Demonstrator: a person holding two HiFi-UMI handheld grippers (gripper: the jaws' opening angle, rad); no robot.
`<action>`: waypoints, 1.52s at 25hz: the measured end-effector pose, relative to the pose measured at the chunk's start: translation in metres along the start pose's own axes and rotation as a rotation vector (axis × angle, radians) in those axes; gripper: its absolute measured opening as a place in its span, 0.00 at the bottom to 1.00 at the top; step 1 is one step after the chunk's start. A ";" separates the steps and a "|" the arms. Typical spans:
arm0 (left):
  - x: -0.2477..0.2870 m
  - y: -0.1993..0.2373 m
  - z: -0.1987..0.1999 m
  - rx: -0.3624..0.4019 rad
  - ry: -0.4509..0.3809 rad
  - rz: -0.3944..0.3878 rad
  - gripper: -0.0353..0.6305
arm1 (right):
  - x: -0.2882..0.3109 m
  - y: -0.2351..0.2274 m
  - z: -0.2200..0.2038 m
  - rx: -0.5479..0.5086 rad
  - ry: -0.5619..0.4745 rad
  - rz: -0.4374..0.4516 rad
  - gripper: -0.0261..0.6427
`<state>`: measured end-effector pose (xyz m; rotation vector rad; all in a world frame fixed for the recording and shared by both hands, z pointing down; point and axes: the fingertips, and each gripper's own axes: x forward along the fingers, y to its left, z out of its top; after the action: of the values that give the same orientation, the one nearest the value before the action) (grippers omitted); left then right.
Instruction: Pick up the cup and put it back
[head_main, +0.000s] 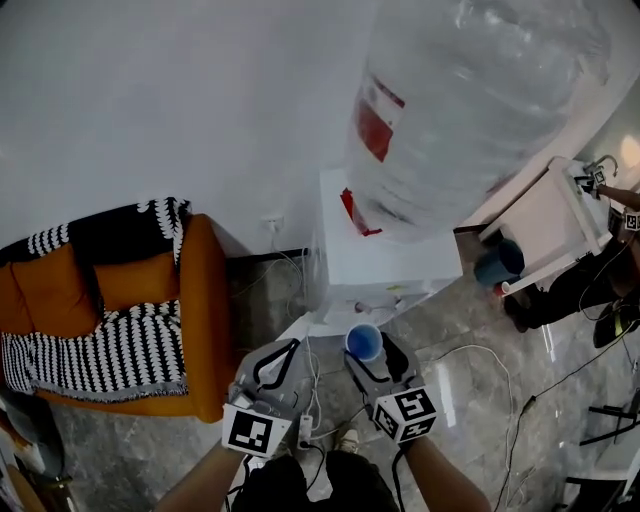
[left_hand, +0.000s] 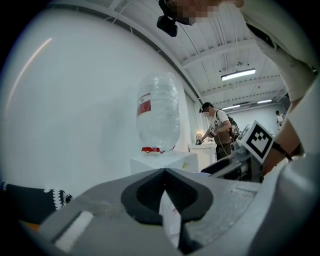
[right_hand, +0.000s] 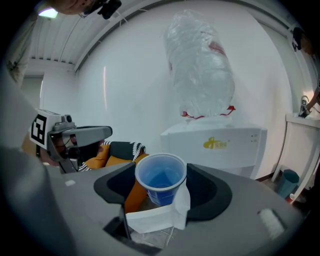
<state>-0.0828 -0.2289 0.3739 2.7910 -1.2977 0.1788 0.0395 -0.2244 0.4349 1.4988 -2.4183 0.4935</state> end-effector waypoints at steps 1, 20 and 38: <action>0.004 0.001 -0.010 0.006 0.002 -0.004 0.06 | 0.006 -0.003 -0.010 0.004 0.002 -0.002 0.52; 0.072 0.017 -0.184 -0.012 0.059 -0.009 0.06 | 0.128 -0.084 -0.181 0.059 0.053 -0.030 0.52; 0.083 0.010 -0.229 -0.018 0.118 -0.047 0.06 | 0.173 -0.121 -0.230 -0.017 0.057 -0.068 0.54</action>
<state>-0.0562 -0.2749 0.6113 2.7472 -1.2000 0.3220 0.0805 -0.3196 0.7292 1.5330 -2.3143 0.4935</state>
